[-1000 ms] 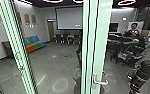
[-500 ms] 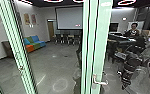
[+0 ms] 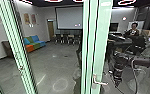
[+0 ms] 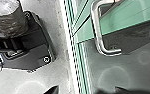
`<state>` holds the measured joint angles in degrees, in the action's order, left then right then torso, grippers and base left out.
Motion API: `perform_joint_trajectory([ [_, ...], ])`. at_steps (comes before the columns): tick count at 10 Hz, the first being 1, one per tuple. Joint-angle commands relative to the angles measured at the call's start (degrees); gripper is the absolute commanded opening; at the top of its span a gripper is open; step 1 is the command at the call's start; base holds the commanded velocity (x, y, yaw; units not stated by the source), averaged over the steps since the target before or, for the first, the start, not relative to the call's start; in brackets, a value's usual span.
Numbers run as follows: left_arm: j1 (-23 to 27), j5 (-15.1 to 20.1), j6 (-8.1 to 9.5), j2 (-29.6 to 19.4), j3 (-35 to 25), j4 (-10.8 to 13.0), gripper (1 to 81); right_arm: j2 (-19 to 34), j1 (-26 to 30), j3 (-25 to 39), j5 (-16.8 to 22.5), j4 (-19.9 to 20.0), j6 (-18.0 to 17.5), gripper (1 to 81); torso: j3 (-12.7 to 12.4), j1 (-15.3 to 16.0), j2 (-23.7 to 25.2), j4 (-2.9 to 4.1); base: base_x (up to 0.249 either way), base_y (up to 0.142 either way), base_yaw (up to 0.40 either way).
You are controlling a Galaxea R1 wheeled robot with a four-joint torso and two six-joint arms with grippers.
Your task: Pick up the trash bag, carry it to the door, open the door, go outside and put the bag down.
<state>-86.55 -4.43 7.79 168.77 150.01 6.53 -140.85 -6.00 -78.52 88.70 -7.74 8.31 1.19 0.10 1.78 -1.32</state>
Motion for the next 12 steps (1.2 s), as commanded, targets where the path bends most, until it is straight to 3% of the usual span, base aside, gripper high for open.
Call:
perform_joint_trajectory([
  [1, 2.92, 2.84, 0.12, -0.27, 0.38, -1.61, 1.0, -5.43, 6.74, -3.21, 5.96, -4.48, 3.73, 81.1, 0.00, 0.00, 0.00, 0.00, 0.000, 0.000, 0.000],
  [4, 2.83, 2.93, 0.21, 0.00, 0.73, -1.79, 1.0, -11.75, 4.37, -11.80, 6.30, -6.57, 8.55, 81.1, 0.00, 0.02, 0.00, 0.00, 0.000, 0.000, 0.000],
  [6, 2.83, 3.28, 0.30, -0.27, 0.82, -1.96, 1.0, -12.73, 2.70, -15.69, 5.96, -10.72, 10.58, 81.1, 0.02, 0.02, 0.00, 0.00, 0.000, 0.000, 0.000],
  [9, 2.83, 3.37, 0.21, 0.17, 1.26, -3.37, 1.0, -13.78, 2.34, -14.46, 4.29, -19.68, 10.32, 81.1, 0.05, 0.02, -0.02, 0.00, 0.000, 0.000, 0.000],
  [12, 2.83, 3.37, 0.21, 0.44, 1.26, -3.37, 1.0, -15.98, 1.73, -14.63, 2.62, -22.14, 10.06, 81.1, 0.07, 0.02, -0.02, 0.00, 0.000, 0.000, 0.000],
])
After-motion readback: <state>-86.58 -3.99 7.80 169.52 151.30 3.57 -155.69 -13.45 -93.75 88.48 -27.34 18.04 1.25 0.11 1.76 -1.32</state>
